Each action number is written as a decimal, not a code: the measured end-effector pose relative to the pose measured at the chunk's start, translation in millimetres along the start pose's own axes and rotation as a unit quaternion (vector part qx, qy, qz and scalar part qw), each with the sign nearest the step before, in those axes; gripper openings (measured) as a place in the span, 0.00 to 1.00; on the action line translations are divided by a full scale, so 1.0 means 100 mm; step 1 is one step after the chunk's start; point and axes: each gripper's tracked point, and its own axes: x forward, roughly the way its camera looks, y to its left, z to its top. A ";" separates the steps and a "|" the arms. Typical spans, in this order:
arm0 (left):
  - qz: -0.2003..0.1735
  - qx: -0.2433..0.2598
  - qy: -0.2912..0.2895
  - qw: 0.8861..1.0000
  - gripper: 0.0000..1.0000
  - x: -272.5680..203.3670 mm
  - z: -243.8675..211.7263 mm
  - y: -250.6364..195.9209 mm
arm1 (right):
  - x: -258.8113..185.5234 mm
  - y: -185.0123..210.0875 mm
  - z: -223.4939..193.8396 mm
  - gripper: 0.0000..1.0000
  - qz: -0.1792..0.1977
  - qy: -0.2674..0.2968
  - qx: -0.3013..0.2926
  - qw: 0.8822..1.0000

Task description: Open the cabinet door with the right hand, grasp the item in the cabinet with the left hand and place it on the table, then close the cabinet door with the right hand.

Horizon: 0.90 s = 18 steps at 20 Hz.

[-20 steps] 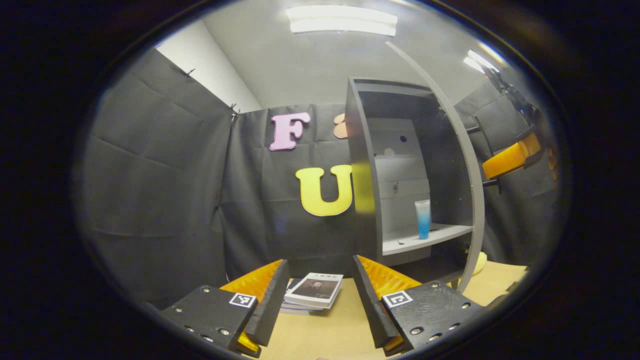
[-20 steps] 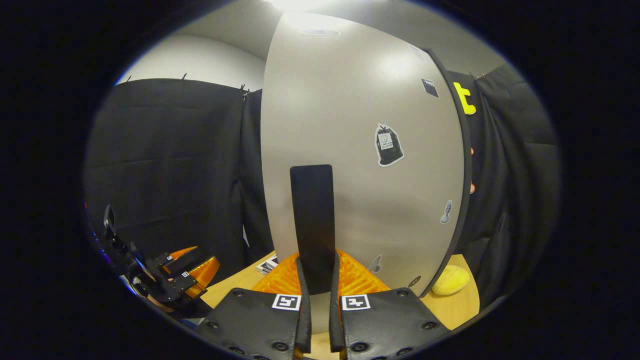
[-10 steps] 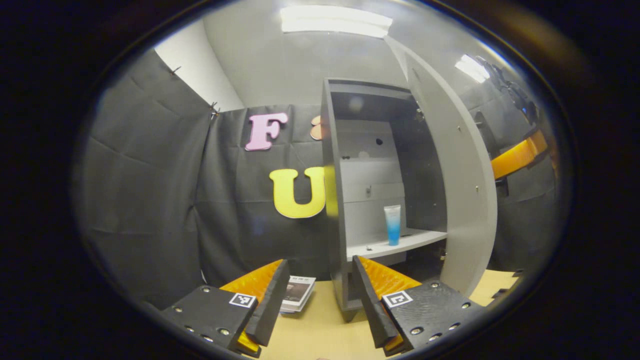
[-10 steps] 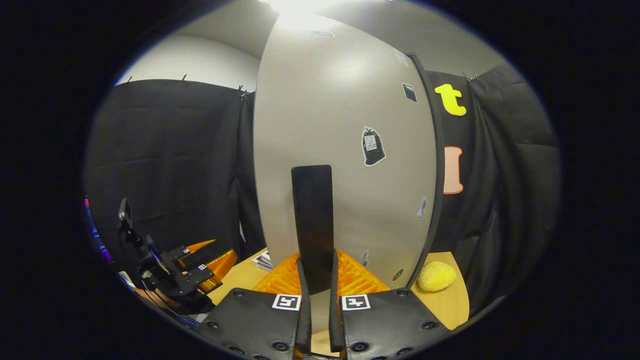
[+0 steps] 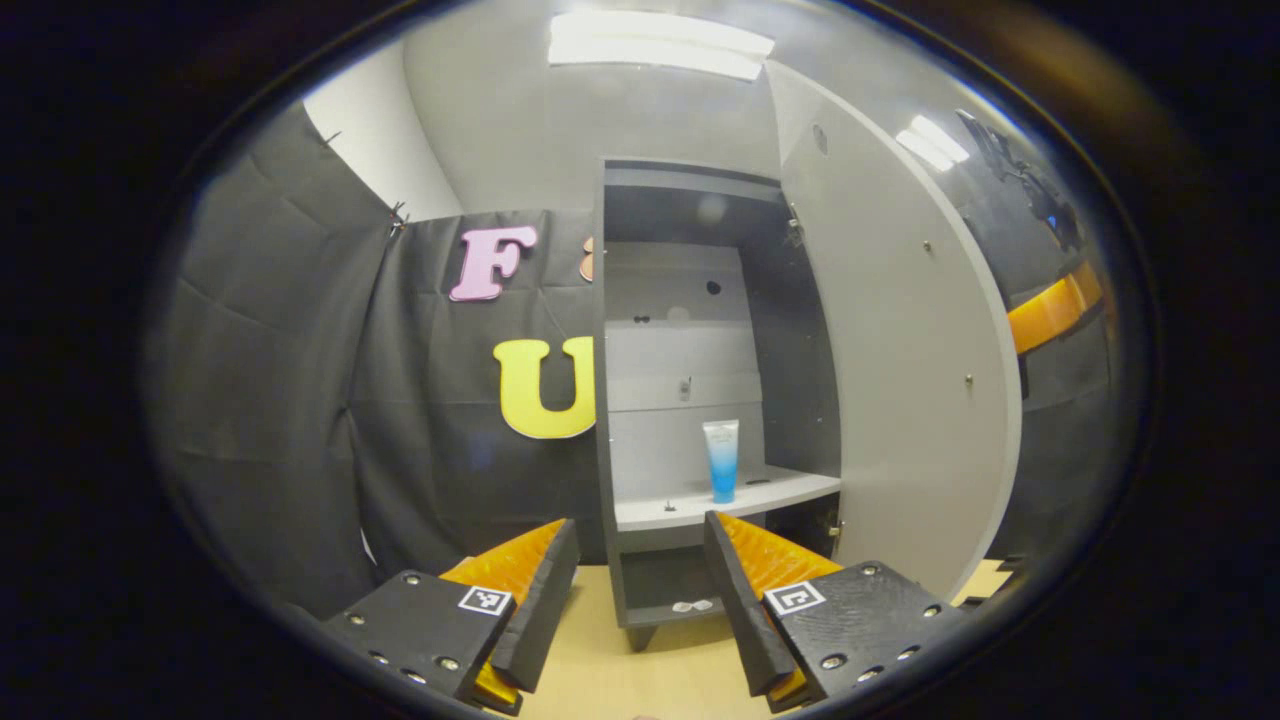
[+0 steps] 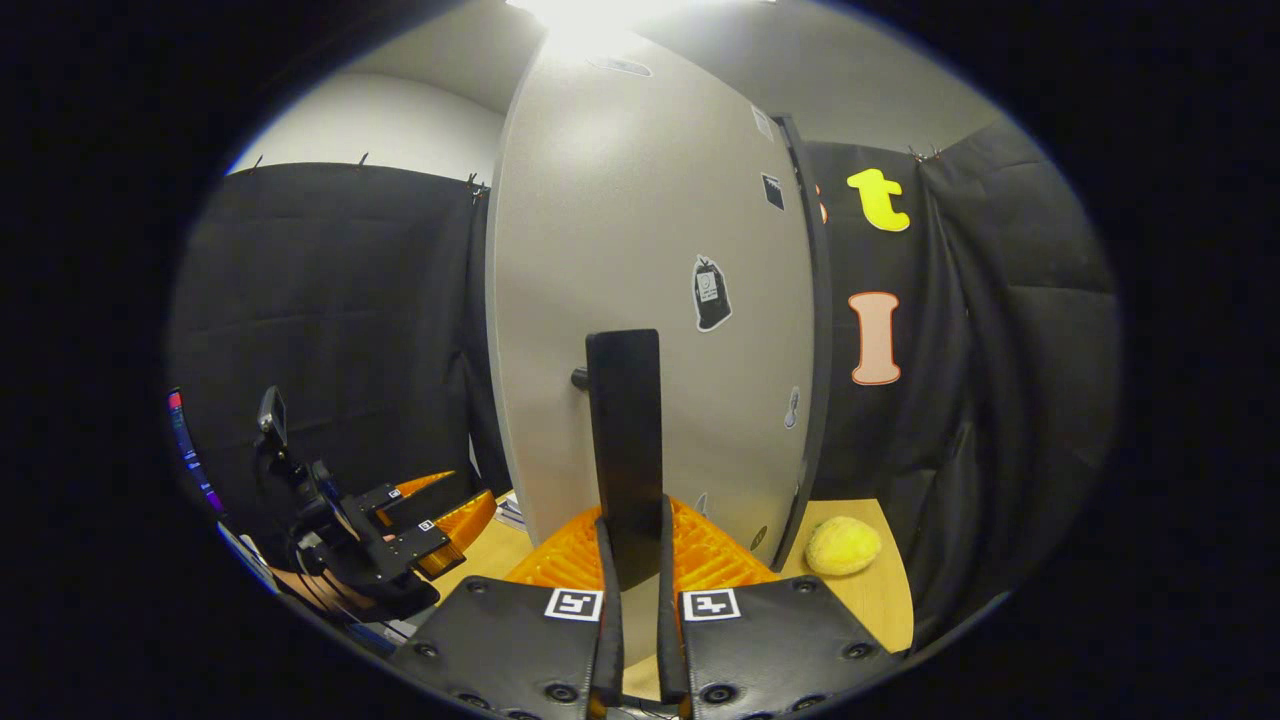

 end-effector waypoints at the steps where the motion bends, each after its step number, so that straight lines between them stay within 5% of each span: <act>1: -0.003 -0.002 -0.001 1.000 0.76 0.03 0.00 -0.07 | -0.01 -0.01 0.00 0.15 -0.003 -0.002 0.002 1.000; 18: -0.043 0.000 0.005 0.999 0.75 0.22 0.01 -0.87 | -0.10 -0.52 0.07 0.12 -0.130 -0.023 -0.018 0.991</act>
